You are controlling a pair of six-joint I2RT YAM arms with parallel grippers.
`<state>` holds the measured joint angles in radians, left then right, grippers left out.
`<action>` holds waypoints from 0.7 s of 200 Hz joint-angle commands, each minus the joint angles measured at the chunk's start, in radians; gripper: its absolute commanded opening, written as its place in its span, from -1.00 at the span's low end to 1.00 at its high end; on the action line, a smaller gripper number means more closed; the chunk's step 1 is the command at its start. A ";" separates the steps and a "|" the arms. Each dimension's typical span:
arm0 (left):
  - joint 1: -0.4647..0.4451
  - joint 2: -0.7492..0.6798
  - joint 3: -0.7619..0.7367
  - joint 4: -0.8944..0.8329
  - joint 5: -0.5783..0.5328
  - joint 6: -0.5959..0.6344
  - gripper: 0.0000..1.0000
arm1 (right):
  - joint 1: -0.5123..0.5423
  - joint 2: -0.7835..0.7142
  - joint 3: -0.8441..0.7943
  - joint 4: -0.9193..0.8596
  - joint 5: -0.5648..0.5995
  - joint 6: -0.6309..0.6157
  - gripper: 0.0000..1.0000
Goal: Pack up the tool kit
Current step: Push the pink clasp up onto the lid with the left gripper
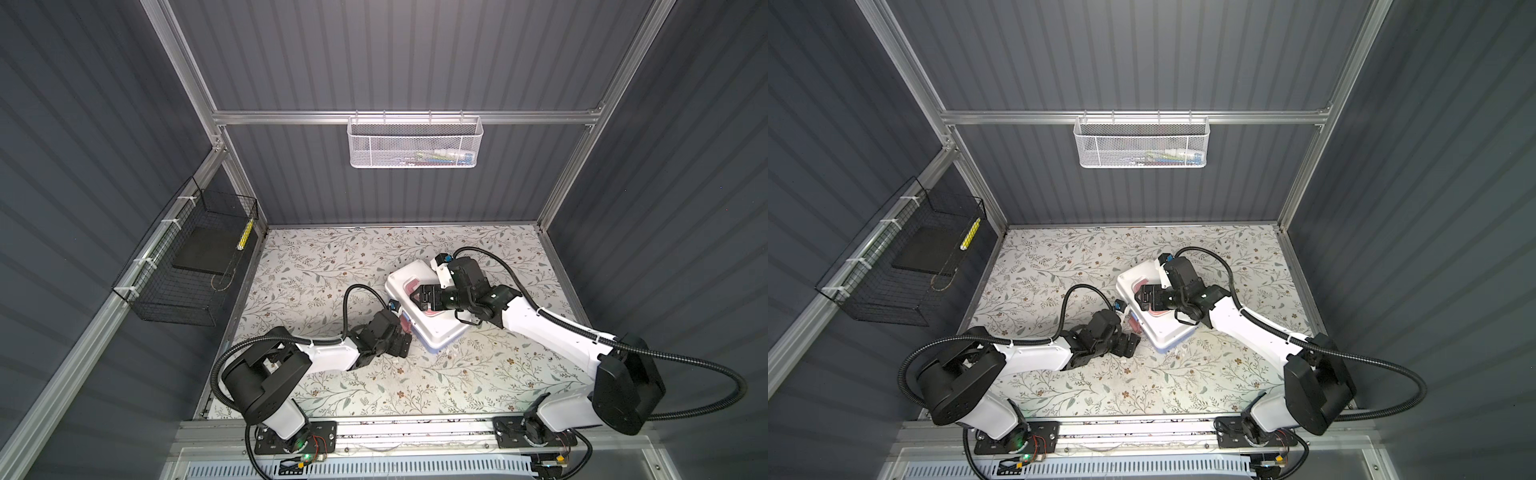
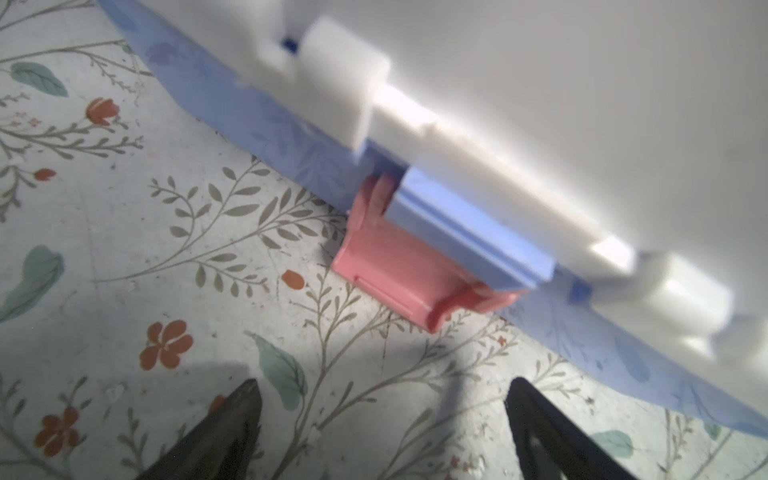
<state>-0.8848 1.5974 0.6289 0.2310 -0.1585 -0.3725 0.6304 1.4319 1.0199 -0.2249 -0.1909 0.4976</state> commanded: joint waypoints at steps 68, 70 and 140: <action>-0.035 0.099 -0.014 0.119 -0.145 0.027 0.89 | -0.029 -0.022 -0.020 0.013 -0.013 0.018 0.87; -0.034 0.102 -0.014 0.120 -0.146 0.029 0.89 | -0.031 -0.022 -0.021 0.012 -0.013 0.018 0.87; -0.043 0.100 -0.018 0.108 -0.281 0.042 0.86 | -0.042 -0.021 -0.024 0.009 -0.016 0.024 0.88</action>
<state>-0.9222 1.6932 0.6281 0.3752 -0.3630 -0.3420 0.5949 1.4273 1.0084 -0.2169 -0.1986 0.5144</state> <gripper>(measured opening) 0.935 0.940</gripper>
